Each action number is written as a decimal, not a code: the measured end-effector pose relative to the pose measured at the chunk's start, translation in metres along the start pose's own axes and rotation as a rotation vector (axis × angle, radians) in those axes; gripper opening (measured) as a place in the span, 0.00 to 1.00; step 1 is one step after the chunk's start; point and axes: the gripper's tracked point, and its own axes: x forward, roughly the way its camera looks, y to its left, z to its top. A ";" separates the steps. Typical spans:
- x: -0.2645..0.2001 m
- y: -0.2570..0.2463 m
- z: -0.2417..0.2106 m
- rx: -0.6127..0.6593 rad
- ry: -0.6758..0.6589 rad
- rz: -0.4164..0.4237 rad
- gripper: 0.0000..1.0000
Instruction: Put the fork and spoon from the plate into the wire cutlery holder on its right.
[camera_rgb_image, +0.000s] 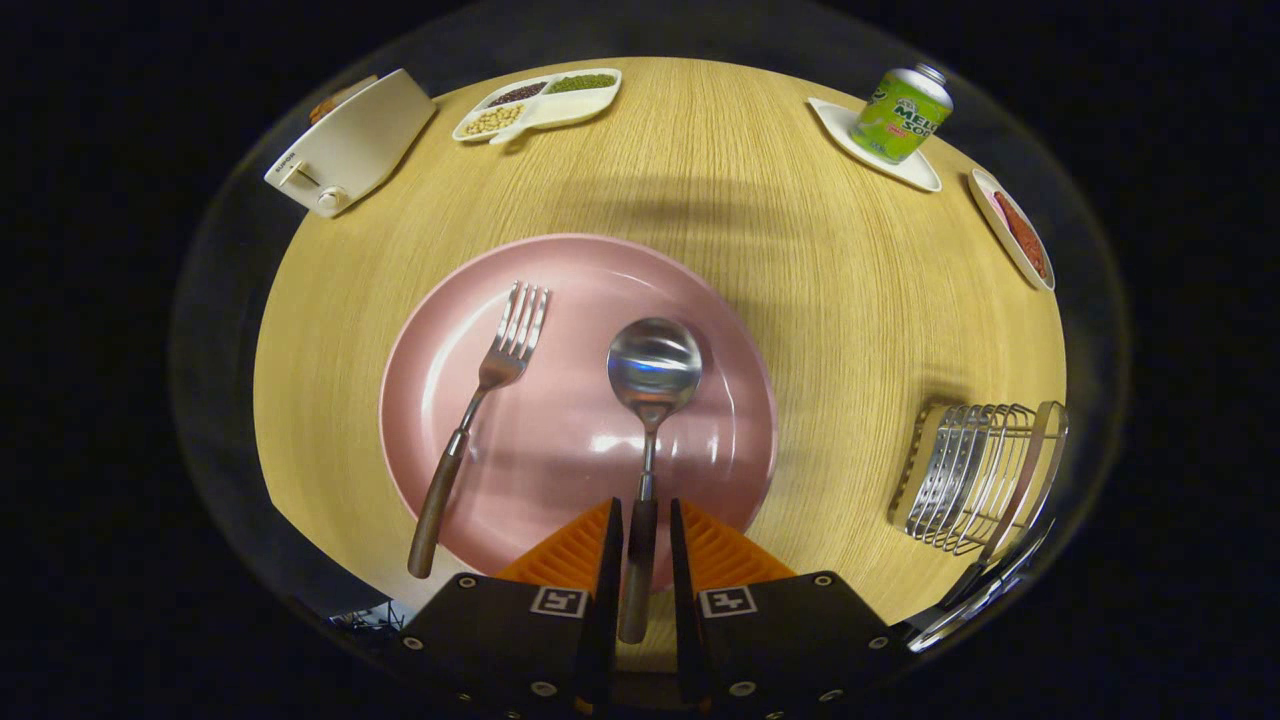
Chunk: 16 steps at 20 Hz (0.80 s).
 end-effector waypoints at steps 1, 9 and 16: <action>-0.001 0.001 -0.002 0.014 0.013 0.013 0.20; -0.026 0.000 0.006 0.042 -0.112 0.003 0.05; -0.084 -0.022 -0.009 0.151 -0.205 -0.038 0.05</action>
